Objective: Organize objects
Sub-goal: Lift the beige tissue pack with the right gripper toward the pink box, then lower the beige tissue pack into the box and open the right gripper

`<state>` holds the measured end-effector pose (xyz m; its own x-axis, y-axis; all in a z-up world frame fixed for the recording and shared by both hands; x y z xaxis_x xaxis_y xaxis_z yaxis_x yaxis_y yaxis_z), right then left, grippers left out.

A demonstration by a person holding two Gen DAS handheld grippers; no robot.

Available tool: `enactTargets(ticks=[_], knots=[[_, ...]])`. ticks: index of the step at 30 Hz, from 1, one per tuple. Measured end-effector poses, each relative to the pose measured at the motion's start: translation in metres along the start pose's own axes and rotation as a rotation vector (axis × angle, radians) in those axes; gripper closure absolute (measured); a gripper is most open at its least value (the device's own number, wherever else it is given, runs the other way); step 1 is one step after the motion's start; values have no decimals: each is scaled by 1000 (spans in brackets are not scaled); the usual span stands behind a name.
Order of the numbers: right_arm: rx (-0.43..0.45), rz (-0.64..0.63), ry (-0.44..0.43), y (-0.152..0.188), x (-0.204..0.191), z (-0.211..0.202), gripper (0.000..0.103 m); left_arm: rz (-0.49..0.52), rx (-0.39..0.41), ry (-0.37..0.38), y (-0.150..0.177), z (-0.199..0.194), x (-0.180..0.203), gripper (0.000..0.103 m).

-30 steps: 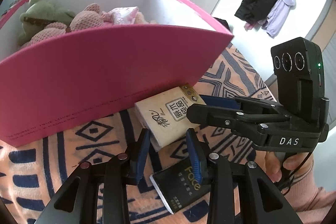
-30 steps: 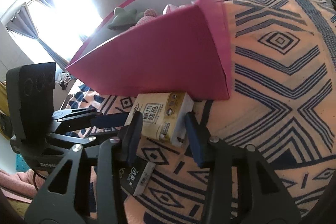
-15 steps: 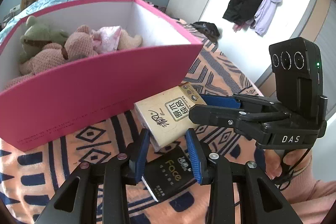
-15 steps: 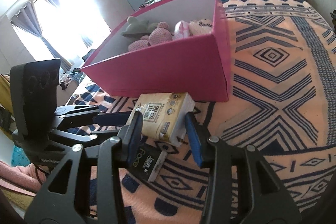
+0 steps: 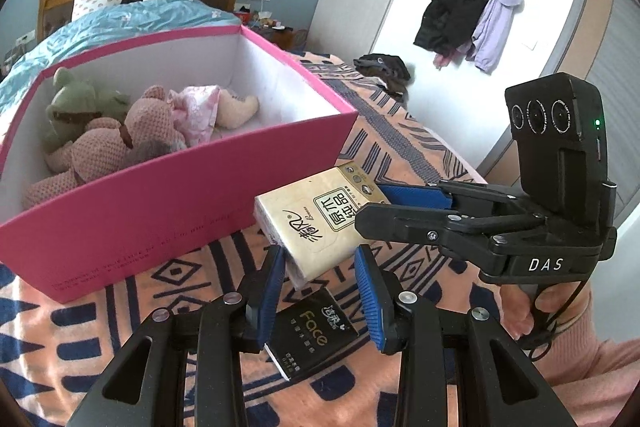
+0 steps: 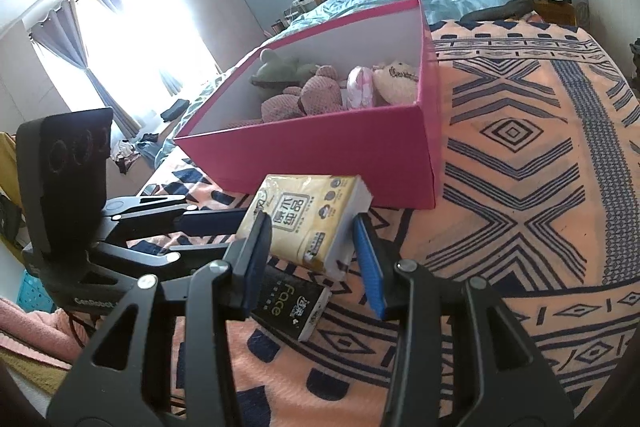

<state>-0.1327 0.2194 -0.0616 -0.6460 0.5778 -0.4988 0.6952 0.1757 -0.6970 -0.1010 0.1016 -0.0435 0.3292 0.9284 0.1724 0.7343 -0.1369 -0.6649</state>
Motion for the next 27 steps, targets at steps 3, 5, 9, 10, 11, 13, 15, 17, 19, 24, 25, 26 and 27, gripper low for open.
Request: enactTargets(ticks=[3,5,9,10,11,13,15,17,19,24,25,26,27], knots=[[7,-7,-2,-2,-3,-3,58,4,10,-1,-3,-4,1,68],[13,-12,-4,-4,-5,-4,58,3,18,-1,-5,-7,0,67],[21,-32,-8,-9,-10,-8,58,3,29,-4,-9,-11,-1,67],[24,-41,-8,-11,-13,-9,58,2,33,-3,-11,-13,-1,67],[27,-45,-8,-12,-14,-10,58,3,37,-3,-12,-13,-1,65],[33,-55,-13,-15,-17,-12,58,8,48,-11,-15,-15,-1,64],[37,-66,-10,-18,-19,-14,58,15,62,-18,-19,-18,0,64],[41,-72,-12,-20,-20,-15,58,17,69,-18,-21,-19,0,64],[43,-71,-15,-22,-20,-15,58,21,74,-22,-24,-20,0,64],[55,-86,-15,-29,-22,-17,58,27,88,-30,-31,-23,0,64],[57,-88,-16,-30,-22,-18,58,27,92,-31,-33,-23,-1,64],[58,-88,-18,-31,-22,-18,58,28,95,-33,-34,-23,-2,64],[60,-89,-20,-32,-22,-19,58,29,96,-33,-35,-23,-2,64]])
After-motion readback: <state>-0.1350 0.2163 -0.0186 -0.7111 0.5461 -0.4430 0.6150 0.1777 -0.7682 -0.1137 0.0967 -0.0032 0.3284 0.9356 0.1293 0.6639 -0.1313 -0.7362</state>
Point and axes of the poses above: each gripper's, at about its wrist camera, not at the fingertips, and z roughly the way its jaws point, x to its right, y to its underside, the point moved 5 cm from there along z, roughly the way its jaws point, and after that the axes turned 9 degrees about -y, right-handed, at the moved point
